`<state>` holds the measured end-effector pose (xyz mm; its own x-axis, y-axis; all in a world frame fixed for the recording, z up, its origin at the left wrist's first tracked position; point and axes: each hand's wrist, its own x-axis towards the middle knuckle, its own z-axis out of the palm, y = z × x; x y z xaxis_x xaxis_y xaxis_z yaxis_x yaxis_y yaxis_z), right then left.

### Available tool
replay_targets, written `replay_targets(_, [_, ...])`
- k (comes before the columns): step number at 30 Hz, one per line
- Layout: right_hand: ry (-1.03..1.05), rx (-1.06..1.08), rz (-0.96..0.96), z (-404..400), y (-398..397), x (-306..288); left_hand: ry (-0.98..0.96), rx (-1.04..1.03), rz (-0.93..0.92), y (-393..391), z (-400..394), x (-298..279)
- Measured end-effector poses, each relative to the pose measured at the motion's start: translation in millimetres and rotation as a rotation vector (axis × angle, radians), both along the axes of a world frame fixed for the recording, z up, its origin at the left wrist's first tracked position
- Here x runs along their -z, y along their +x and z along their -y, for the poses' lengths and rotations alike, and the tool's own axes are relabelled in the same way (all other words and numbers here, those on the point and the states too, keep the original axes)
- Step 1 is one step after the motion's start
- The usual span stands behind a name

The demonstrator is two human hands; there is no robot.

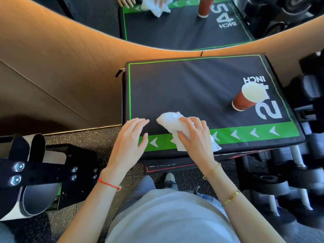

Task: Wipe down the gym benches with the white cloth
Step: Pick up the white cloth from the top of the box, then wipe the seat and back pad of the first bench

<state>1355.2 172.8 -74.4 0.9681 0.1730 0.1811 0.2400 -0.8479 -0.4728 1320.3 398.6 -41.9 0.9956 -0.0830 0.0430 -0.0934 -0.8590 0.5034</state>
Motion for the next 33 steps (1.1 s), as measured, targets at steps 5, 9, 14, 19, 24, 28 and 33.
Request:
replay_targets(5, [0.078, 0.153, 0.022, 4.3, -34.8, -8.9, -0.028, 0.114, 0.037, -4.0, -10.6, -4.3])
replay_targets(9, [0.075, 0.308, 0.02, -7.9, -78.5, -15.3, -0.028, 0.271, 0.055, -7.6, -23.5, -6.5])
replay_targets(14, [0.101, 0.533, 0.041, -40.9, -152.9, -17.7, -0.021, 0.491, 0.065, -21.4, -43.3, -12.9])
replay_targets(19, [0.103, 0.751, 0.066, -80.3, -236.8, -17.6, -0.017, 0.713, 0.061, -49.2, -53.5, -16.5])
replay_targets(24, [0.1, 0.98, 0.074, -113.4, -319.9, -22.9, -0.033, 0.928, 0.032, -92.9, -51.2, -20.6])
replay_targets(28, [0.129, 1.149, 0.097, -132.0, -385.7, -19.8, -0.039, 1.074, 0.018, -133.5, -38.9, -20.4])
replay_targets(33, [0.173, 1.334, 0.114, -145.7, -470.0, -13.7, -0.05, 1.246, 0.036, -197.3, -15.0, -17.5])
